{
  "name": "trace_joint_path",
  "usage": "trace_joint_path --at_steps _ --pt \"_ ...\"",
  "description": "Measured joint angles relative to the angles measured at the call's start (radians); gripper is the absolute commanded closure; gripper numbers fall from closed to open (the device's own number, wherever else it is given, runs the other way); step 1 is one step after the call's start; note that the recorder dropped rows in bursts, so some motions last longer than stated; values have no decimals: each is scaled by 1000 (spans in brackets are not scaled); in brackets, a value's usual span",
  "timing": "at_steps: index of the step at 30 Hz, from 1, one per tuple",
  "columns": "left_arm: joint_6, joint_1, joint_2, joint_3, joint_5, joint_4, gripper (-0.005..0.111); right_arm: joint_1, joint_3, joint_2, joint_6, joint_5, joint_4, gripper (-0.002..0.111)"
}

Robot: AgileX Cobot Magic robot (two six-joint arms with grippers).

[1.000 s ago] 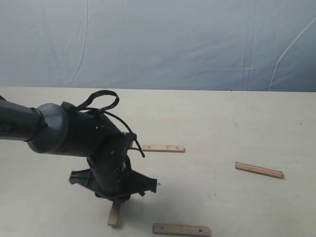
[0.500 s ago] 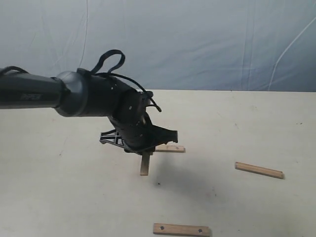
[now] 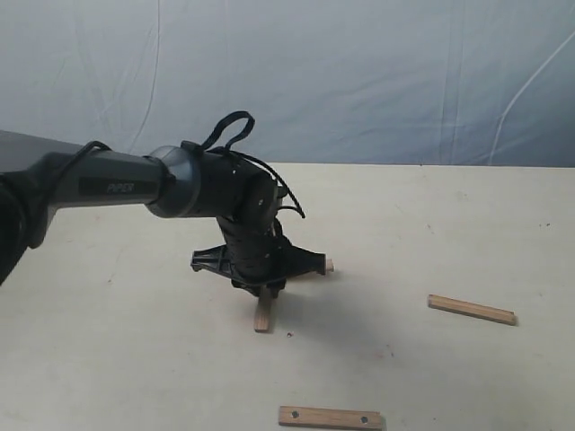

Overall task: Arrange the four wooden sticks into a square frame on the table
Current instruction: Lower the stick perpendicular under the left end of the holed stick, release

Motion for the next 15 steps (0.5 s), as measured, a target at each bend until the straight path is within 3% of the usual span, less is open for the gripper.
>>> trace_joint_path --at_steps 5,7,9,15 --pt "43 0 0 -15 8 0 106 0 0 0 0 0 0 105" --pt "62 2 0 -15 16 0 100 0 0 0 0 0 0 105" --pt "68 7 0 -15 25 0 89 0 0 0 0 0 0 105" --pt "77 36 0 -15 31 -7 41 0 0 0 0 0 0 105"
